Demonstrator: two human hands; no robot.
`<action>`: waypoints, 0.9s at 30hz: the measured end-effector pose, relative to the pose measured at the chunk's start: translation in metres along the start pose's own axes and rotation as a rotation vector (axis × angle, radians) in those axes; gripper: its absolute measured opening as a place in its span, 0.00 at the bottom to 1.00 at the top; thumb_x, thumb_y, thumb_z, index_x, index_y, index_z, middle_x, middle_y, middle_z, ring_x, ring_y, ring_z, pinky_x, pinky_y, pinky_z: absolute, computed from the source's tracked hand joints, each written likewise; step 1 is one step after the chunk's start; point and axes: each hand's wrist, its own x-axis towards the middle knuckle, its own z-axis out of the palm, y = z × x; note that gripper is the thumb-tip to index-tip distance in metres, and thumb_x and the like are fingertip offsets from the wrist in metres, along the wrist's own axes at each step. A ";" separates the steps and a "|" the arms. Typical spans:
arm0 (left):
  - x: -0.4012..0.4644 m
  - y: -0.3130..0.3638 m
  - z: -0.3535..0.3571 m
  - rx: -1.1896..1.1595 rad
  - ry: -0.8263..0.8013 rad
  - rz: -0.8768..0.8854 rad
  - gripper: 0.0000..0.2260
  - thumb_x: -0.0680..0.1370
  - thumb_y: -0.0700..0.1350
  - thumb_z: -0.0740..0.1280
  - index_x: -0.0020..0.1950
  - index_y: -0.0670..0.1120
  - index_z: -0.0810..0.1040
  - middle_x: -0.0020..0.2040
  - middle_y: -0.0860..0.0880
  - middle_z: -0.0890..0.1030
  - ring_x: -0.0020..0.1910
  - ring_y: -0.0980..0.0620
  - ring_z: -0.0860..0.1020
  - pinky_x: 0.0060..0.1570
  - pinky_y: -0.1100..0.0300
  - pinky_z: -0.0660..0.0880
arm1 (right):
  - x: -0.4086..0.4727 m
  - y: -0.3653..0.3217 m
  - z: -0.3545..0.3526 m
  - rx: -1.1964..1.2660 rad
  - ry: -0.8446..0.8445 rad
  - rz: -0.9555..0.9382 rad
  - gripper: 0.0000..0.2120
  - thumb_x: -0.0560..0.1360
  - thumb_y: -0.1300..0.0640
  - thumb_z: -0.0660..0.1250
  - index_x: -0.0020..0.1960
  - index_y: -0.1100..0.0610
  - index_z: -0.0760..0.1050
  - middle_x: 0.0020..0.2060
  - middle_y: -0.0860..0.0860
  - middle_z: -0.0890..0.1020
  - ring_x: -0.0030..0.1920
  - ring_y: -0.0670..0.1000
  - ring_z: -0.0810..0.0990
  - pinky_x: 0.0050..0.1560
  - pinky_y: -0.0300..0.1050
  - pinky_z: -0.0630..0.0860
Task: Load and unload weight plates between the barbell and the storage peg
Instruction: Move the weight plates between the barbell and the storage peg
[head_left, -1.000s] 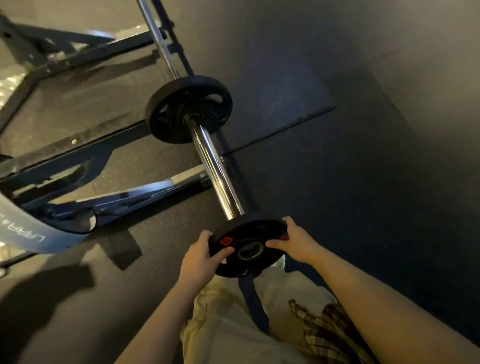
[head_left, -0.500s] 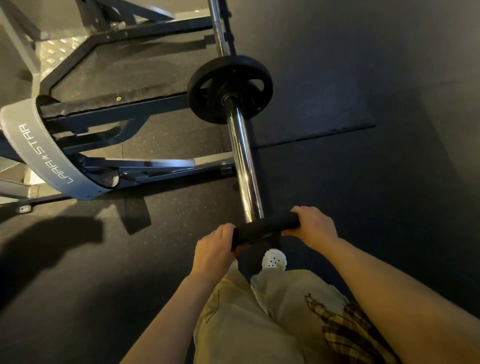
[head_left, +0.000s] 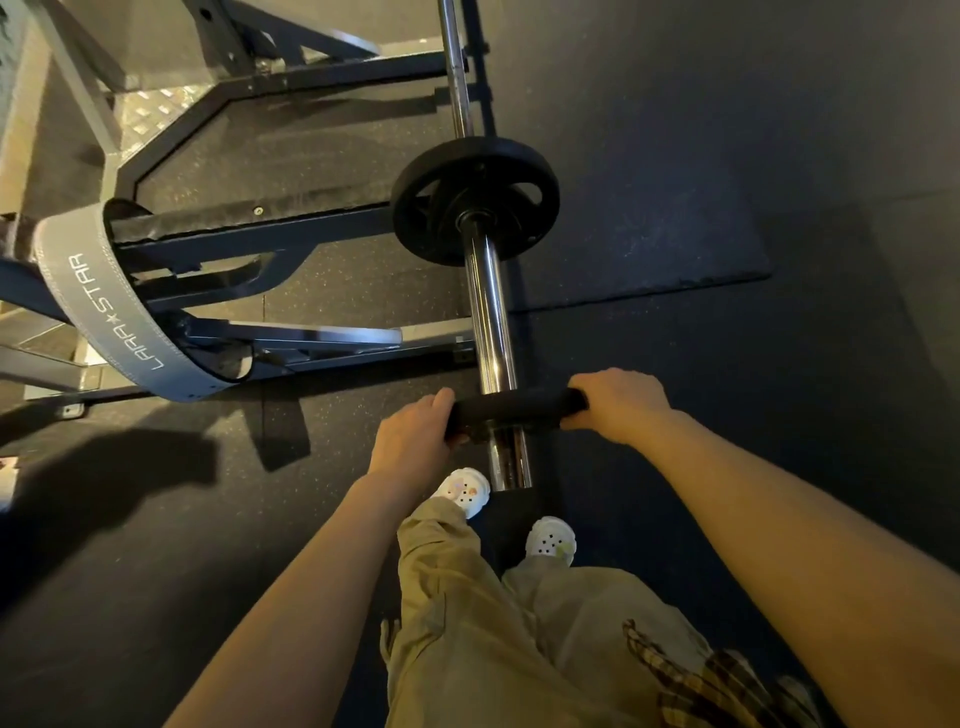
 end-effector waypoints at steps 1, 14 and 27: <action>0.000 0.000 0.000 0.004 -0.017 0.001 0.15 0.78 0.46 0.66 0.64 0.49 0.68 0.56 0.49 0.77 0.53 0.52 0.76 0.54 0.57 0.73 | -0.002 0.000 0.002 0.015 -0.004 -0.001 0.13 0.76 0.44 0.65 0.58 0.48 0.71 0.47 0.48 0.76 0.45 0.48 0.74 0.44 0.45 0.70; -0.009 0.011 -0.003 0.152 -0.101 0.042 0.18 0.79 0.47 0.65 0.67 0.50 0.64 0.59 0.50 0.74 0.54 0.52 0.75 0.50 0.58 0.74 | -0.003 -0.002 0.013 0.282 -0.187 0.158 0.18 0.75 0.55 0.69 0.62 0.52 0.70 0.55 0.53 0.77 0.50 0.50 0.75 0.52 0.46 0.75; 0.019 0.033 -0.021 0.265 -0.047 0.004 0.21 0.78 0.44 0.67 0.68 0.46 0.64 0.59 0.46 0.74 0.56 0.48 0.76 0.51 0.55 0.75 | 0.016 -0.057 0.004 1.568 0.097 0.653 0.31 0.75 0.56 0.68 0.74 0.52 0.59 0.60 0.58 0.71 0.55 0.56 0.74 0.57 0.53 0.75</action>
